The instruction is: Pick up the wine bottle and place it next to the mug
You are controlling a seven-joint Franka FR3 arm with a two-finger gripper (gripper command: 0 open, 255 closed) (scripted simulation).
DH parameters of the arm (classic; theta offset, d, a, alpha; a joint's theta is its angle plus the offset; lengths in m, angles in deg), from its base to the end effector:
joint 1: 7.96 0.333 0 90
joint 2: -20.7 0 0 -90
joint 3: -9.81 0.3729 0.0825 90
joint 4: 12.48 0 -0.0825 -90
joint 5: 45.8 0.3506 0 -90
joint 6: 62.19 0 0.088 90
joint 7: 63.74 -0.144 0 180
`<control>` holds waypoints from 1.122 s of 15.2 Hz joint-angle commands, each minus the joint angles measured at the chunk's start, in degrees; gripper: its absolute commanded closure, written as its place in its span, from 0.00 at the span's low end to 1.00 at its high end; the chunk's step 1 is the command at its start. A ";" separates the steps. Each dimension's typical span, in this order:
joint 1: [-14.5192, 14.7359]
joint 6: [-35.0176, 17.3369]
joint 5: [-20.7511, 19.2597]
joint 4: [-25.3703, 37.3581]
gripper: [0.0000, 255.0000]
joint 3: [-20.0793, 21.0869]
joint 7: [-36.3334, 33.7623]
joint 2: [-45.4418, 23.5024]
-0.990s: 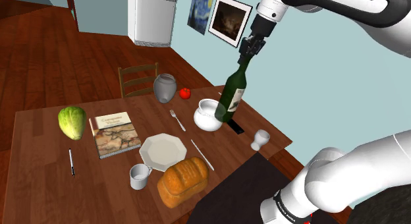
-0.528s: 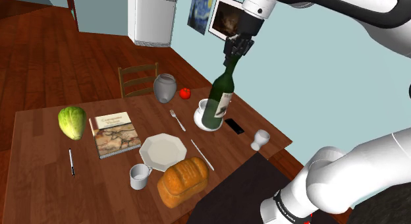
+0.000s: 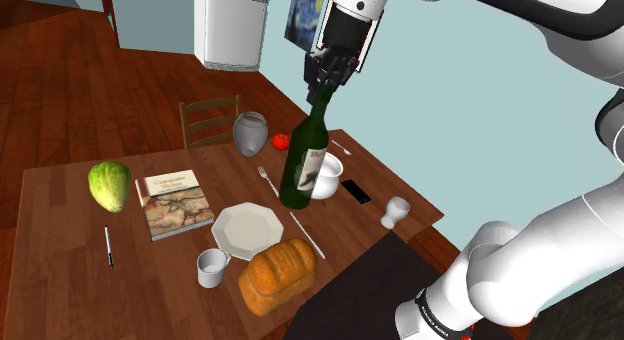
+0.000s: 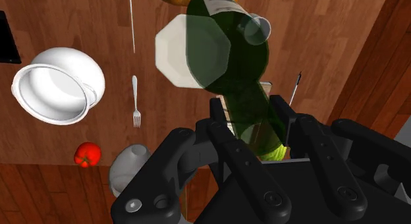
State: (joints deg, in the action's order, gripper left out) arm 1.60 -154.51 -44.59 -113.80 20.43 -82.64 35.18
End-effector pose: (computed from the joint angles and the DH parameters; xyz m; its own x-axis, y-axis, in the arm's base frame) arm 0.4027 0.1655 0.6792 0.9954 0.0184 0.0945 0.0191 -0.9998 -0.0059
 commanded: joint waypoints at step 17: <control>13.33 7.01 -10.40 31.38 1.00 15.31 -27.10 -27.01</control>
State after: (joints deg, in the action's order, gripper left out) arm 13.60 -148.23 -53.98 -84.65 35.05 -107.99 9.97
